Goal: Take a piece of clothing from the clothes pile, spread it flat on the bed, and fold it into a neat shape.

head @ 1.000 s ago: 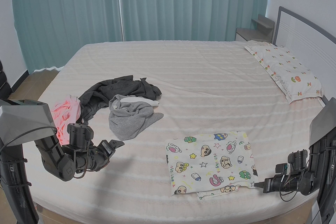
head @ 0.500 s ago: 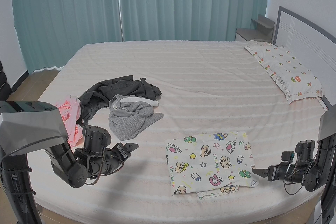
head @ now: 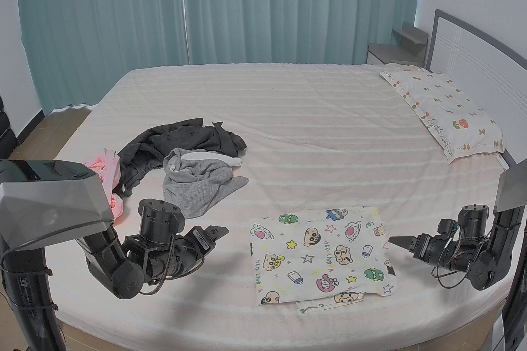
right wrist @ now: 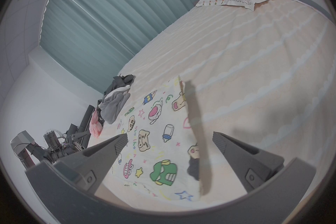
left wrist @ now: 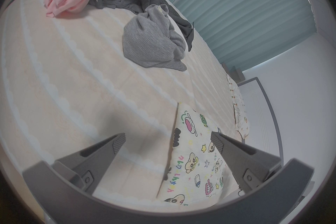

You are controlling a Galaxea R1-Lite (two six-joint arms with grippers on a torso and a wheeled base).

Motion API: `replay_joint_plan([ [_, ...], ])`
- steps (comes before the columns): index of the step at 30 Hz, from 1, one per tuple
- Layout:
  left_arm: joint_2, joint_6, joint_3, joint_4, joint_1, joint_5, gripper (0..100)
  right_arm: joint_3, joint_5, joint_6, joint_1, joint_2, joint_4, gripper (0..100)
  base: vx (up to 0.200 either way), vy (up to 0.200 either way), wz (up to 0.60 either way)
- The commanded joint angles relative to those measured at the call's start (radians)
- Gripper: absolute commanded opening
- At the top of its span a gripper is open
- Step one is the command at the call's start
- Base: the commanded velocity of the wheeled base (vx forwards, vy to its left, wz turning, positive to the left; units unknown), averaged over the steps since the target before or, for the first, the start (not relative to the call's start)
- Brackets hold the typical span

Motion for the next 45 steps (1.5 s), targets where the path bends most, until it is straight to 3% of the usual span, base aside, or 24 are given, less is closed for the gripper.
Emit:
replay_joint_plan([
  [1, 0.002, 0.001, 0.014, -0.004, -0.009, 0.005, 100, -0.002, 0.004, 0.002, -0.002, 0.025, -0.006, 100, 0.0, 0.0, 0.0],
  [8, 0.004, 0.004, 0.023, -0.007, -0.029, 0.062, 100, 0.01, 0.002, 0.004, 0.002, 0.025, -0.007, 100, 0.0, 0.0, 0.0],
  [18, 0.011, 0.004, 0.024, -0.008, -0.031, 0.063, 100, 0.01, -0.001, -0.001, 0.006, 0.032, -0.009, 100, 0.18, 0.0, 0.0],
  [26, 0.07, 0.01, 0.041, -0.065, -0.061, 0.065, 100, 0.012, -0.004, -0.036, 0.018, 0.08, -0.042, 100, 0.0, 0.0, 0.0],
  [33, 0.142, 0.112, 0.034, -0.122, -0.12, 0.114, 100, 0.012, -0.007, -0.05, 0.025, 0.123, -0.107, 100, 0.0, 0.0, 0.0],
  [36, 0.174, 0.142, 0.005, -0.123, -0.147, 0.149, 100, 0.006, -0.007, -0.061, 0.061, 0.164, -0.107, 100, 0.0, 0.0, 0.0],
  [39, 0.177, 0.156, -0.014, -0.125, -0.178, 0.152, 100, -0.009, -0.007, -0.125, 0.112, 0.196, -0.108, 100, 0.0, 0.0, 0.0],
  [43, 0.188, 0.216, -0.015, -0.125, -0.213, 0.148, 100, -0.052, -0.007, -0.15, 0.153, 0.206, -0.082, 100, 0.0, 0.0, 0.0],
  [45, 0.219, 0.24, -0.034, -0.125, -0.235, 0.148, 100, -0.089, -0.007, -0.15, 0.179, 0.204, 0.002, 100, 0.0, 0.0, 0.0],
])
